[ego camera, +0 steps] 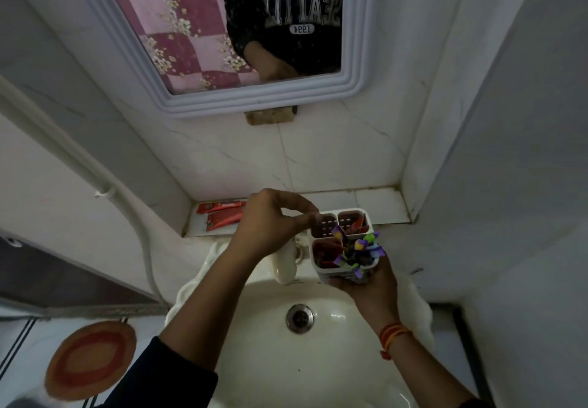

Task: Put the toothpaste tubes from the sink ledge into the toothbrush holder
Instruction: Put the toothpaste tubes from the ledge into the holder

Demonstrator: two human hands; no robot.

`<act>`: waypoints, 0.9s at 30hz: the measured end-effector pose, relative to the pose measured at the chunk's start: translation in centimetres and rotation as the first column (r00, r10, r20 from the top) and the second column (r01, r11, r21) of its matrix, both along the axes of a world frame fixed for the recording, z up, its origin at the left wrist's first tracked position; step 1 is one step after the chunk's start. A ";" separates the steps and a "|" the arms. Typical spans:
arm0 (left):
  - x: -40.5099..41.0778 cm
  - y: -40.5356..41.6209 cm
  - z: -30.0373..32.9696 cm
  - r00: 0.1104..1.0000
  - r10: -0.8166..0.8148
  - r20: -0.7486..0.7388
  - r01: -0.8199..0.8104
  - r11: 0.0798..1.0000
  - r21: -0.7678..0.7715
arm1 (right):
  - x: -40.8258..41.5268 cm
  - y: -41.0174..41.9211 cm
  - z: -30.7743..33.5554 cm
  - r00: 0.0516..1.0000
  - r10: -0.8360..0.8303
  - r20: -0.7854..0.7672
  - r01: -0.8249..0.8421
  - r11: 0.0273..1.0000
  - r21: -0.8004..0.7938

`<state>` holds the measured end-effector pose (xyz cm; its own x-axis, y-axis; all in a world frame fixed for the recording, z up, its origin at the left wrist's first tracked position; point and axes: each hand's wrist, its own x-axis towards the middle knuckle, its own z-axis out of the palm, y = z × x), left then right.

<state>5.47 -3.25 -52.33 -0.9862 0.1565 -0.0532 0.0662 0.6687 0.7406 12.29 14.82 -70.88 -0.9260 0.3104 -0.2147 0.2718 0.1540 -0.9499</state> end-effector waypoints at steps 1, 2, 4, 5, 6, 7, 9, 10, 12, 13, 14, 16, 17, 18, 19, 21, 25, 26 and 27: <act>-0.8 -0.5 -0.4 1.000 0.022 -0.020 -0.022 1.000 -0.011 | -0.1 0.0 -0.2 0.999 -0.023 -0.025 0.022 0.999 -0.035; -1.8 -1.1 -0.9 0.998 0.054 -0.039 -0.055 0.998 -0.019 | -0.1 0.0 -0.1 1.000 0.001 -0.028 -0.002 0.999 -0.049; -4.2 -2.6 -2.6 0.988 0.136 -0.072 -0.142 0.987 -0.079 | -0.5 0.2 -0.5 0.999 -0.010 -0.037 0.006 0.995 -0.101; -5.5 -3.5 -3.7 0.984 0.163 -0.065 -0.171 0.973 -0.152 | -0.3 0.2 -0.5 0.999 -0.008 -0.049 0.003 0.995 -0.095; -6.8 -4.5 -5.0 0.984 0.176 -0.020 -0.175 0.953 -0.248 | -0.1 0.2 -0.5 0.999 0.028 -0.043 -0.031 0.998 -0.052; -7.9 -5.4 -6.4 0.983 0.174 0.055 -0.144 0.924 -0.353 | -0.1 0.2 -0.6 0.997 0.051 -0.053 -0.053 0.998 -0.034; -9.3 -6.9 -9.0 0.970 0.163 0.183 -0.043 0.848 -0.529 | -0.5 0.3 -1.2 0.998 0.040 -0.057 -0.045 0.996 -0.082; -9.8 -7.5 -10.1 0.969 0.156 0.193 -0.012 0.808 -0.590 | -0.6 0.5 -1.7 0.998 0.027 -0.049 -0.031 0.995 -0.096; -10.3 -8.4 -12.0 0.982 0.125 0.144 0.009 0.725 -0.688 | -0.8 0.4 -1.9 0.997 0.027 -0.074 -0.035 0.993 -0.109; -10.4 -8.7 -12.6 0.988 0.099 0.116 0.018 0.678 -0.735 | -0.9 0.4 -2.0 0.996 0.029 -0.081 -0.039 0.992 -0.123; -10.6 -9.0 -13.1 0.993 0.071 0.097 0.031 0.628 -0.777 | -1.0 0.3 -2.3 0.997 0.026 -0.076 -0.036 0.991 -0.133; -10.6 -9.3 -13.7 0.998 0.012 0.061 0.045 0.548 -0.835 | -1.0 0.3 -1.9 0.997 0.023 -0.068 -0.030 0.994 -0.108; -10.6 -9.5 -13.9 0.999 -0.026 0.035 0.043 0.518 -0.854 | -1.0 0.3 -1.7 0.998 0.024 -0.064 -0.030 0.995 -0.099; -10.6 -9.7 -14.0 0.998 -0.063 0.007 0.038 0.507 -0.861 | -1.0 0.4 -1.6 0.998 0.023 -0.062 -0.028 0.995 -0.093; -10.4 -9.9 -13.8 0.996 -0.091 -0.016 0.034 0.526 -0.850 | -1.0 0.4 -1.5 0.998 0.027 -0.062 -0.033 0.995 -0.090; -10.2 -9.9 -12.8 0.987 -0.140 -0.078 0.030 0.639 -0.769 | -0.8 0.4 -1.3 0.996 0.041 -0.082 -0.049 0.994 -0.096; -10.0 -6.7 -5.8 0.970 -0.237 0.055 0.223 0.777 -0.589 | -0.6 0.2 -0.6 0.997 0.057 -0.042 -0.059 0.997 -0.054; -10.1 -5.4 -3.7 0.958 -0.270 0.097 0.272 0.746 -0.608 | -0.7 0.1 -0.2 0.997 0.055 -0.055 -0.057 0.998 -0.036; -9.9 -4.1 -1.8 0.943 -0.307 0.133 0.319 0.706 -0.633 | -0.9 0.1 -0.5 0.998 0.040 -0.049 -0.042 0.999 -0.033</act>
